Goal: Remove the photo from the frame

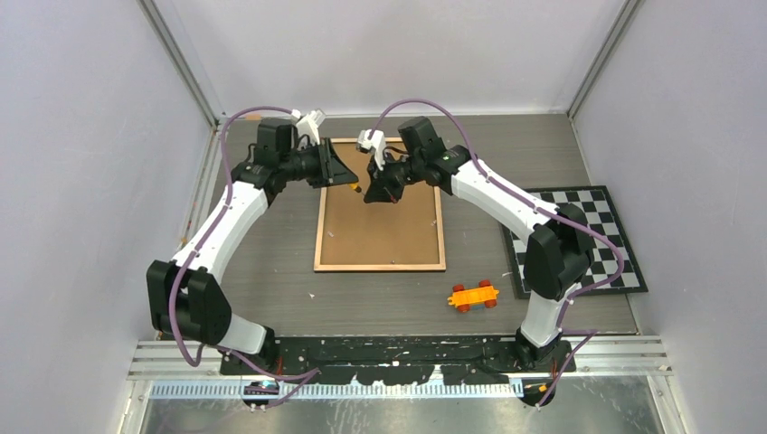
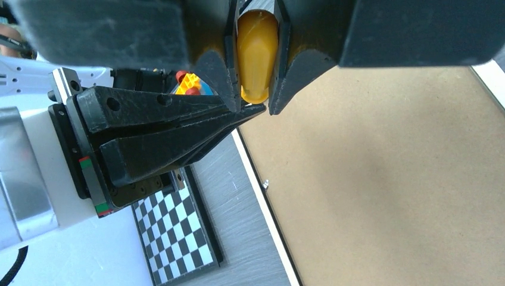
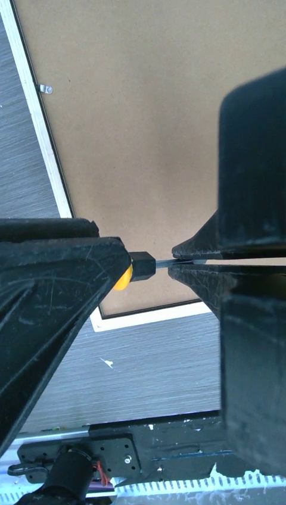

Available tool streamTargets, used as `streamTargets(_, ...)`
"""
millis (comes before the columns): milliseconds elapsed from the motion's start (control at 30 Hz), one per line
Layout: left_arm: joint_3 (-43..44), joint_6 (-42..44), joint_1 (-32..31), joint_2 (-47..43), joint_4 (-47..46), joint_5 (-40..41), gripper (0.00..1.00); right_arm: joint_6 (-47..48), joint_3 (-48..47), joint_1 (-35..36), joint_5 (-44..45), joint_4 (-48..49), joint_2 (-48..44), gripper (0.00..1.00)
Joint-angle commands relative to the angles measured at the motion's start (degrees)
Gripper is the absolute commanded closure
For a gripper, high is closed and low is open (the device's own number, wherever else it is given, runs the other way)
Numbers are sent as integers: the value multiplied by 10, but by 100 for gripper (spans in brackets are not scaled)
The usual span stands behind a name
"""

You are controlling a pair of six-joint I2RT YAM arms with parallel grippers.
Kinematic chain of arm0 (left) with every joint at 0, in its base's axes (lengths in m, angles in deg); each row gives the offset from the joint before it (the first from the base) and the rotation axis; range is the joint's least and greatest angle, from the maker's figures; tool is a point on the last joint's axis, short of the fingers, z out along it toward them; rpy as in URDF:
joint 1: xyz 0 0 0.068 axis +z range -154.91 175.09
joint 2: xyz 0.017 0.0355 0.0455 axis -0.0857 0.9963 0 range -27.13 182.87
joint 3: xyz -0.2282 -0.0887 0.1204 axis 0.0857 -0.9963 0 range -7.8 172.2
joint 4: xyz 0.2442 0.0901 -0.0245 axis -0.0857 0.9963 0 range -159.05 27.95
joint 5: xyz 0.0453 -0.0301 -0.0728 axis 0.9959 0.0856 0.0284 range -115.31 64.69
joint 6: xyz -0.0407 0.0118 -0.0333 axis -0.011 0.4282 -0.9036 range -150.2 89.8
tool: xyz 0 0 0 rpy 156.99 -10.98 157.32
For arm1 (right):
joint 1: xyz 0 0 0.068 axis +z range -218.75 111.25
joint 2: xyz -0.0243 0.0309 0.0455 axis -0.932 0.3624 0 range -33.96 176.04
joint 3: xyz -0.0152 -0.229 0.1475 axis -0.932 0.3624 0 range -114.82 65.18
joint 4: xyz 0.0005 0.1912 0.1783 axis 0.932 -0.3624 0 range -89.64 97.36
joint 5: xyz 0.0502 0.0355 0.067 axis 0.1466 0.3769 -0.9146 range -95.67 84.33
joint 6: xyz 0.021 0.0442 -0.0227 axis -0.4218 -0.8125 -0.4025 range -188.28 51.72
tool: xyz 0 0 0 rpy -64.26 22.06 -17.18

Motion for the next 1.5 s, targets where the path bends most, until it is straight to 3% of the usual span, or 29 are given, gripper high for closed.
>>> streamTargets(0, 46, 34, -4, 5, 46, -74, 82, 48, -23, -3, 24, -11, -14, 99)
streamTargets(200, 101, 71, -5, 57, 143, -104, 64, 97, -20, 0, 29, -35, -23, 99)
streamTargets(433, 127, 70, -5, 86, 174, -105, 58, 111, -21, 3, 33, -46, -22, 99)
streamTargets(700, 133, 76, -6, 106, 198, -101, 69, 127, -18, 6, 36, -50, -23, 100)
streamTargets(833, 140, 76, -6, 111, 200, -94, 89, 133, -16, 7, 39, -48, -25, 99)
streamTargets(867, 141, 75, -5, 111, 200, -91, 96, 126, -17, 8, 46, -46, -25, 94)
streamTargets(967, 133, 69, 11, 101, 187, -65, 100, 63, -33, -6, 86, -47, -12, 57)
streamTargets(1067, 114, 60, 46, 78, 144, -29, 100, -33, -59, -51, 99, -58, 11, 40)
streamTargets(1233, 113, 84, 78, 62, 127, 39, 100, -197, -99, -138, 173, -65, 73, 33)
streamTargets(1467, 118, 113, 87, 57, 122, 129, 100, -250, -114, -184, 306, -68, 138, 35)
